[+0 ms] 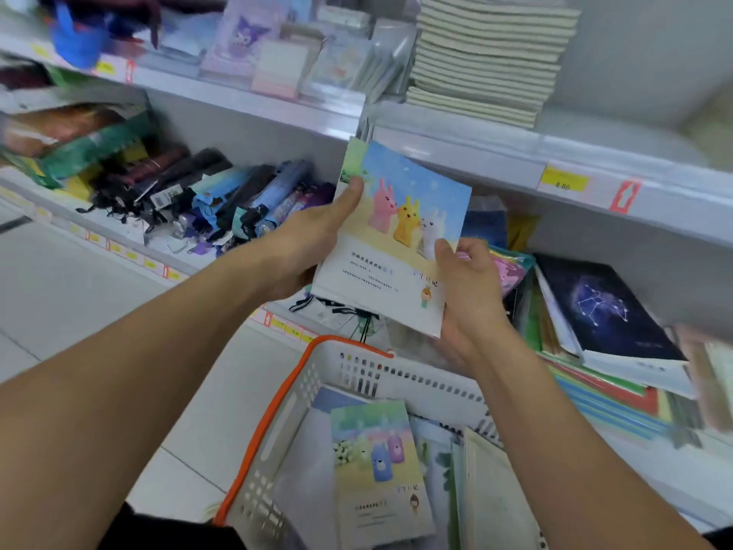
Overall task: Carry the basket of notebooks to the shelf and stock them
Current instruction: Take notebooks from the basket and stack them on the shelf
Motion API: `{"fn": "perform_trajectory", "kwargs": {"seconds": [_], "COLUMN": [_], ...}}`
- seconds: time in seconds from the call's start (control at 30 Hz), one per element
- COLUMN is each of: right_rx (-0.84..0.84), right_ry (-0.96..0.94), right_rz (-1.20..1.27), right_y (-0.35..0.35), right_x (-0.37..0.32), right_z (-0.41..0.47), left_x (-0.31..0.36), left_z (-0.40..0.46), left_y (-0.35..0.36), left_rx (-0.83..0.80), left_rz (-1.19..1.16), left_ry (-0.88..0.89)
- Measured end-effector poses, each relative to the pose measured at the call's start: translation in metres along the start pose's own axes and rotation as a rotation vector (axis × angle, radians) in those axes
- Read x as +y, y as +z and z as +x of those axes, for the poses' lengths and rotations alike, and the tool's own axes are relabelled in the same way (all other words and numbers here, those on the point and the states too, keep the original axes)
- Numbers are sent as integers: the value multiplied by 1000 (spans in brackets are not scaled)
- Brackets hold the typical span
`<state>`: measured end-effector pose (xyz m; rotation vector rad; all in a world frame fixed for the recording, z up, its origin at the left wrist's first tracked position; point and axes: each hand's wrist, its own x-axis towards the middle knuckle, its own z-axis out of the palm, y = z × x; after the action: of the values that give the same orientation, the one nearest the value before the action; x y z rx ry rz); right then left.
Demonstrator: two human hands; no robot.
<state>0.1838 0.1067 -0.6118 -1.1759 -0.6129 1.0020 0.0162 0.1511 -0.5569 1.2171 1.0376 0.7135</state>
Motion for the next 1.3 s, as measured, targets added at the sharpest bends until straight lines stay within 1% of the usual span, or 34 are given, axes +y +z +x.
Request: {"fn": "perform_trajectory", "kwargs": {"seconds": [0.1, 0.17, 0.27, 0.33, 0.4, 0.47, 0.5, 0.57, 0.67, 0.77, 0.83, 0.87, 0.93, 1.03, 1.1, 1.2, 1.3], "right_rx": [55, 70, 73, 1, -149, -283, -302, -258, -150, -45, 24, 60, 88, 10, 25, 90, 210], "right_ry": [-153, -239, -372, -403, -329, -243, -251, -317, -368, -285, -232, -219, -185, -97, -95, -159, -334], "right_rz": [-73, -63, -54, -147, -277, -332, -314, -224, -54, 107, 129, 58, -163, -452, -734, -1051, -1369], "right_y": [3, 3, 3, 3, 2, -2, -4, -7, -1, 15, 26, 29, 32, 31, 27, 22, 24], "right_x": [-18, -28, -45, -57, -72, -87, -96, -115, -160, -220, -257, -270, -286, -300, -303, -298, -292], "right_z": [0, -2, -3, -5, -13, -23, -26, -23, 9, 67, 116, 139, 171, 189, 190, 196, 205], "left_x": [4, 7, 11, 14, 20, 33, 41, 62, 97, 117, 118, 117, 112, 103, 98, 93, 88], "left_z": [-4, -9, -15, -10, -3, 2, 3, 4, 5, 8, 12, 14, 18, 25, 27, 30, 31], "left_y": [1, 3, 11, 17, 22, 25, 28, 35, 51, 54, 50, 48, 45, 41, 38, 34, 33], "left_rx": [-89, -95, -82, -16, 59, 75, 52, -22, -94, -65, -14, 6, 31, 68, 89, 115, 122], "left_rz": [5, 9, 95, 73, 4, -39, -53, -109, -310, -409, -444, -451, -442, -400, -373, -337, -306], "left_ry": [58, 56, 89, 186, 273, 325, 343, 381, 429, 453, 453, 443, 411, 368, 351, 338, 325]}}
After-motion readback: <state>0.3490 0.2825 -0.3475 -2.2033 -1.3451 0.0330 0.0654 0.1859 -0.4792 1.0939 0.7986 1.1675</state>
